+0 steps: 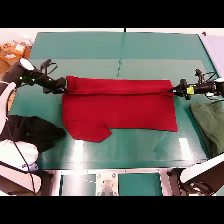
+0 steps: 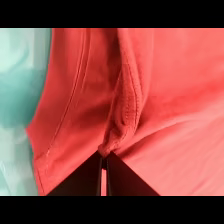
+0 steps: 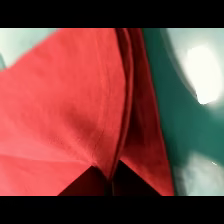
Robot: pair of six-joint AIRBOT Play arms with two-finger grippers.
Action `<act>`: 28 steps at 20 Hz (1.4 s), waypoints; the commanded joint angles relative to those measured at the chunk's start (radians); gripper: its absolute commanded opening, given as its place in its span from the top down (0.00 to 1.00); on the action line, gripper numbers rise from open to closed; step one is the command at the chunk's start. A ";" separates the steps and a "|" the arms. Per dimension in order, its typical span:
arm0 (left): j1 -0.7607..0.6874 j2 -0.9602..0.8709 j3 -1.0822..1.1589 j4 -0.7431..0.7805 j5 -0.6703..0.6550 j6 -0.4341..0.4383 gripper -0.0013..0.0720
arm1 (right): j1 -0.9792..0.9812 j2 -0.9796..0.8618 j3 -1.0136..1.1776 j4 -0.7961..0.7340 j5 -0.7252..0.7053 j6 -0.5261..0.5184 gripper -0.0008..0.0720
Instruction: Fold the shirts.
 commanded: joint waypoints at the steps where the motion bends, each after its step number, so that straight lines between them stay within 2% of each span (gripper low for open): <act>1: -0.001 -0.001 -0.030 -0.055 -0.020 0.000 0.95 | 0.000 -0.001 0.002 -0.040 0.031 0.011 0.83; 2: -0.001 0.000 -0.030 -0.080 -0.026 0.002 0.79 | -0.003 -0.001 0.007 -0.042 0.045 0.014 0.69; 3: 0.000 0.000 -0.030 -0.092 -0.042 0.001 0.34 | -0.013 -0.001 0.019 -0.047 0.073 0.021 0.70; 4: 0.000 0.001 -0.029 -0.091 -0.067 0.001 0.21 | -0.028 -0.001 0.035 -0.058 0.106 0.050 0.70; 5: 0.002 0.001 -0.022 -0.089 -0.102 0.001 0.23 | -0.050 -0.001 0.053 -0.071 0.146 0.082 0.72; 6: 0.008 0.001 -0.010 -0.085 -0.142 0.001 0.23 | -0.074 -0.001 0.069 -0.082 0.189 0.105 0.87; 7: 0.016 0.002 0.010 -0.084 -0.190 0.000 0.23 | -0.097 0.003 0.073 -0.087 0.218 0.124 0.91; 9: 0.039 0.002 0.052 -0.084 -0.290 -0.010 0.23 | -0.133 0.027 0.063 -0.098 0.259 0.145 0.95; 10: 0.050 0.010 0.059 -0.084 -0.332 -0.017 0.47 | -0.143 0.047 0.047 -0.105 0.270 0.145 0.97; 11: 0.056 0.029 0.056 -0.082 -0.358 -0.005 0.81 | -0.150 0.079 0.016 -0.109 0.275 0.145 0.97; 12: 0.060 0.050 0.054 -0.071 -0.380 0.002 0.92 | -0.152 0.119 -0.032 -0.121 0.273 0.144 0.97; 13: 0.060 0.072 0.051 -0.052 -0.388 0.002 0.96 | -0.152 0.161 -0.087 -0.132 0.270 0.144 0.97; 15: 0.060 0.124 0.026 -0.026 -0.375 0.002 0.96 | -0.152 0.223 -0.164 -0.136 0.255 0.143 0.97; 16: 0.060 0.241 -0.077 0.020 -0.322 0.016 0.96 | -0.165 0.362 -0.328 -0.159 0.190 0.145 0.97; 19: 0.060 0.494 -0.345 0.032 -0.204 0.035 0.96 | -0.213 0.632 -0.631 -0.164 0.083 0.161 0.97; 20: 0.060 0.578 -0.438 0.016 -0.169 0.028 0.95 | -0.217 0.716 -0.732 -0.163 0.068 0.169 0.85; 21: 0.060 0.649 -0.517 0.014 -0.148 0.018 0.95 | -0.217 0.773 -0.814 -0.155 0.063 0.170 0.45; 22: 0.060 0.702 -0.575 0.014 -0.138 0.018 0.95 | -0.216 0.813 -0.888 -0.135 0.038 0.170 0.21; 23: 0.060 0.741 -0.622 0.014 -0.132 0.017 0.95 | -0.216 0.833 -0.941 -0.114 -0.003 0.165 0.25; 24: 0.060 0.770 -0.658 0.014 -0.133 0.016 0.83 | -0.216 0.834 -0.979 -0.112 -0.047 0.164 0.40; 25: 0.060 0.792 -0.686 0.014 -0.133 0.004 0.42 | -0.216 0.827 -1.009 -0.112 -0.097 0.164 0.50; 26: 0.060 0.800 -0.705 0.013 -0.133 -0.010 0.29 | -0.216 0.818 -1.028 -0.111 -0.129 0.164 0.50; 28: 0.060 0.805 -0.725 0.009 -0.132 -0.011 0.30 | -0.216 0.784 -1.041 -0.111 -0.161 0.172 0.50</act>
